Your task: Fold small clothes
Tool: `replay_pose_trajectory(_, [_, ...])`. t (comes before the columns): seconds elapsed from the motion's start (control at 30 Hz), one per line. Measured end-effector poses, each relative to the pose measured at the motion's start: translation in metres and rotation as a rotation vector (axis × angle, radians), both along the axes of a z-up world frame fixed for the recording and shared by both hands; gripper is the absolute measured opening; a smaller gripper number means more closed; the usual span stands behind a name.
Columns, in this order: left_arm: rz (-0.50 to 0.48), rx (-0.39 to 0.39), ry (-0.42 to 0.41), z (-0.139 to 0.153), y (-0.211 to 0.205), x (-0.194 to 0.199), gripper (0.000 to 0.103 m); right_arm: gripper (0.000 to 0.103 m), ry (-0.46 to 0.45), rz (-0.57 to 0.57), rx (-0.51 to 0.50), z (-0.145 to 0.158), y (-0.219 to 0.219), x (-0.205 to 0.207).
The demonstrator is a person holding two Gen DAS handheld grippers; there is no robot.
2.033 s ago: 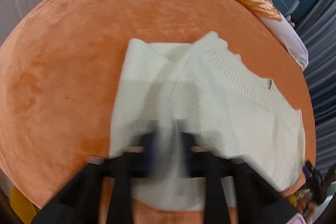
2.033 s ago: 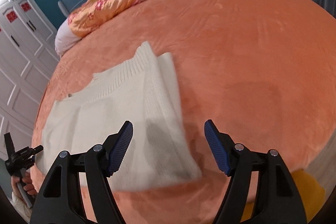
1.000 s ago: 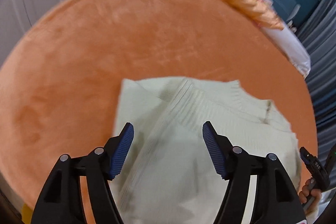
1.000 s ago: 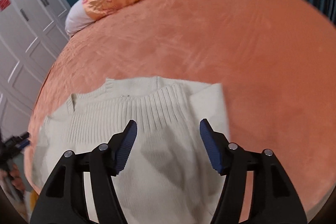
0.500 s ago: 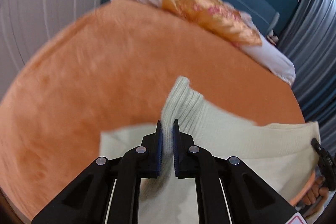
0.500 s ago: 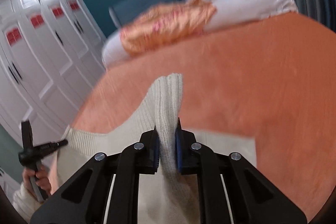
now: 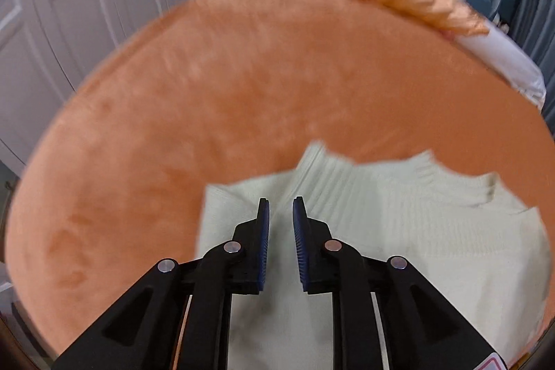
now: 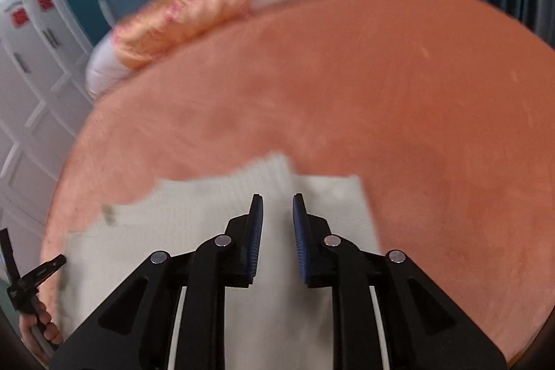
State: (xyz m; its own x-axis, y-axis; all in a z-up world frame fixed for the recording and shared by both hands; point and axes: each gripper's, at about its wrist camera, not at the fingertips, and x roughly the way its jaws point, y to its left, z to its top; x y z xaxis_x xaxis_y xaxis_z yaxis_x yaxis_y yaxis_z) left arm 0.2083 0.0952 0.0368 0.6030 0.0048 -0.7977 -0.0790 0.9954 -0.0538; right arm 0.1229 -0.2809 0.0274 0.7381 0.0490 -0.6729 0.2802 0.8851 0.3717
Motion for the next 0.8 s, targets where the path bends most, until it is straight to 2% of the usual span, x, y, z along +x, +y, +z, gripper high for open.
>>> replay_pose_trajectory(0.07, [-0.034,-0.032,-0.039,0.018,-0.013,-0.021,0.021,0.018,-0.004,0.157,-0.004,0.007,0.049,-0.004])
replay_pose_trajectory(0.1, [-0.064,-0.049,-0.035,0.020,-0.025,-0.031,0.025,0.018,0.007,0.275,-0.004,0.005,0.084,-0.007])
replay_pose_trajectory(0.13, [-0.117,-0.062,-0.006,0.019,-0.043,-0.041,0.032,0.018,0.024,0.361,-0.001,0.000,0.112,-0.010])
replay_pose_trajectory(0.17, [-0.156,-0.063,0.021,0.014,-0.055,-0.047,0.032,0.018,0.048,0.451,0.002,-0.008,0.144,-0.013])
replay_pose_trajectory(0.2, [-0.192,-0.058,0.046,0.009,-0.068,-0.054,0.032,0.017,0.069,0.510,-0.010,-0.017,0.169,-0.018])
replay_pose_trajectory(0.3, [-0.252,0.003,0.119,-0.018,-0.096,-0.071,0.033,0.016,0.100,0.575,-0.085,-0.033,0.200,-0.035])
replay_pose_trajectory(0.37, [-0.257,0.020,0.157,-0.035,-0.092,-0.081,0.035,0.012,0.089,0.568,-0.095,-0.035,0.190,-0.046])
replay_pose_trajectory(0.43, [-0.258,0.051,0.125,-0.032,-0.084,-0.090,0.035,0.000,0.109,0.532,-0.036,-0.038,0.164,-0.050])
replay_pose_trajectory(0.5, [-0.230,0.116,0.124,-0.034,-0.070,-0.100,0.035,0.004,0.158,0.416,-0.086,-0.044,0.131,-0.066])
replay_pose_trajectory(0.53, [-0.218,0.122,0.129,-0.035,-0.060,-0.103,0.036,0.004,0.184,0.361,-0.107,-0.049,0.115,-0.074])
replay_pose_trajectory(0.63, [-0.188,0.105,0.130,-0.037,-0.029,-0.115,0.037,0.000,0.211,0.221,-0.031,-0.060,0.055,-0.099])
replay_pose_trajectory(0.73, [-0.171,0.103,0.136,-0.035,-0.017,-0.126,0.036,0.000,0.206,0.133,0.022,-0.059,0.024,-0.118])
replay_pose_trajectory(0.8, [-0.165,0.121,0.140,-0.036,-0.019,-0.131,0.036,0.000,0.254,0.063,-0.054,-0.053,0.024,-0.119])
